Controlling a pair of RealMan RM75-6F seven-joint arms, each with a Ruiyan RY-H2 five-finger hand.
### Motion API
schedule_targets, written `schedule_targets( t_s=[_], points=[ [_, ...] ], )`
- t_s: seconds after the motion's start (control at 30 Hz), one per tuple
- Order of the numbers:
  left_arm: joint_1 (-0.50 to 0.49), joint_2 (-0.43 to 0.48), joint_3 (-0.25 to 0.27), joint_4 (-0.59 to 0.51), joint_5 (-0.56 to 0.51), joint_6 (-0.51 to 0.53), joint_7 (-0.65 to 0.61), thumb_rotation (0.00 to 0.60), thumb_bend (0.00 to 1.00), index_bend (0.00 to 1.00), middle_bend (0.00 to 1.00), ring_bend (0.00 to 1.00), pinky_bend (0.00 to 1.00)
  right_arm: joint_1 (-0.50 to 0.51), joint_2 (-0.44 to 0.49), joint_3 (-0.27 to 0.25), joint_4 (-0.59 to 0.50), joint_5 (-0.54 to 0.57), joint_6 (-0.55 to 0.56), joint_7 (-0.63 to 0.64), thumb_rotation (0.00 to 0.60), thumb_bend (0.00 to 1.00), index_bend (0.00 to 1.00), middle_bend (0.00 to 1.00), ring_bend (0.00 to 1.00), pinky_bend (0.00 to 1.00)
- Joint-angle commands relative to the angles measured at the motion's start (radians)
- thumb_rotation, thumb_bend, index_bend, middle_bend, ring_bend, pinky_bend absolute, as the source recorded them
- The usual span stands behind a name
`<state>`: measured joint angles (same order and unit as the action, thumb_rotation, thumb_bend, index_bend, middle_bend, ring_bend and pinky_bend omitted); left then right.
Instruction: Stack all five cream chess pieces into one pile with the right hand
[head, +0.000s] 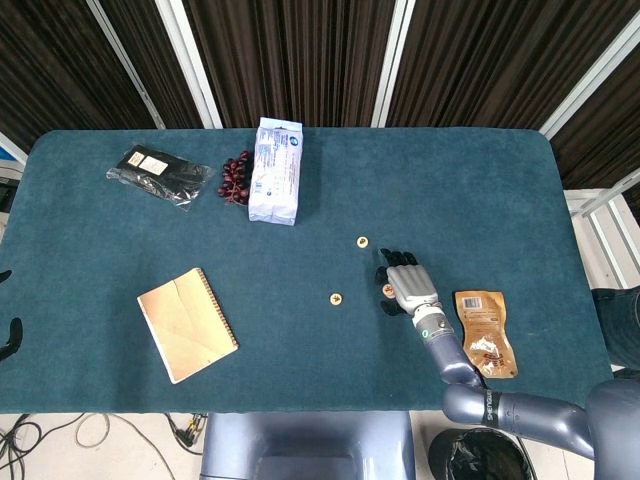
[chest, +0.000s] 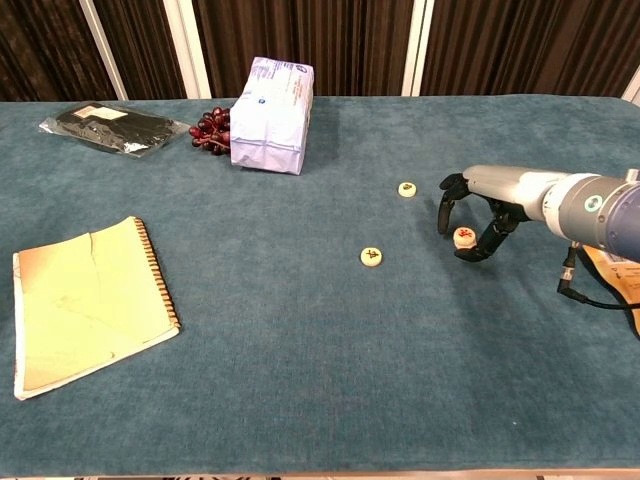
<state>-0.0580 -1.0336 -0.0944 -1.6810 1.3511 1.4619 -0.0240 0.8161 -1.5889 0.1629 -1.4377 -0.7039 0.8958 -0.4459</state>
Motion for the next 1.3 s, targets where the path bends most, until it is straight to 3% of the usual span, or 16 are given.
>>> schedule_targets(
  t_s=[0.03, 1.3],
  points=[
    [0.0, 0.0, 0.0, 0.0, -0.001, 0.0, -0.001, 0.6, 0.48, 0.15, 0.0, 0.0, 0.0, -0.001, -0.002, -0.004, 0.003, -0.005, -0.002, 0.001, 0.6, 0.41, 0.4, 0.0, 0.0, 0.0],
    [0.0, 0.002, -0.003, -0.001, -0.007, -0.003, -0.009, 0.6, 0.48, 0.15, 0.0, 0.0, 0.0, -0.019, -0.001, -0.007, 0.015, -0.016, -0.005, 0.012, 0.6, 0.41, 0.43, 0.0, 0.0, 0.0]
  ],
)
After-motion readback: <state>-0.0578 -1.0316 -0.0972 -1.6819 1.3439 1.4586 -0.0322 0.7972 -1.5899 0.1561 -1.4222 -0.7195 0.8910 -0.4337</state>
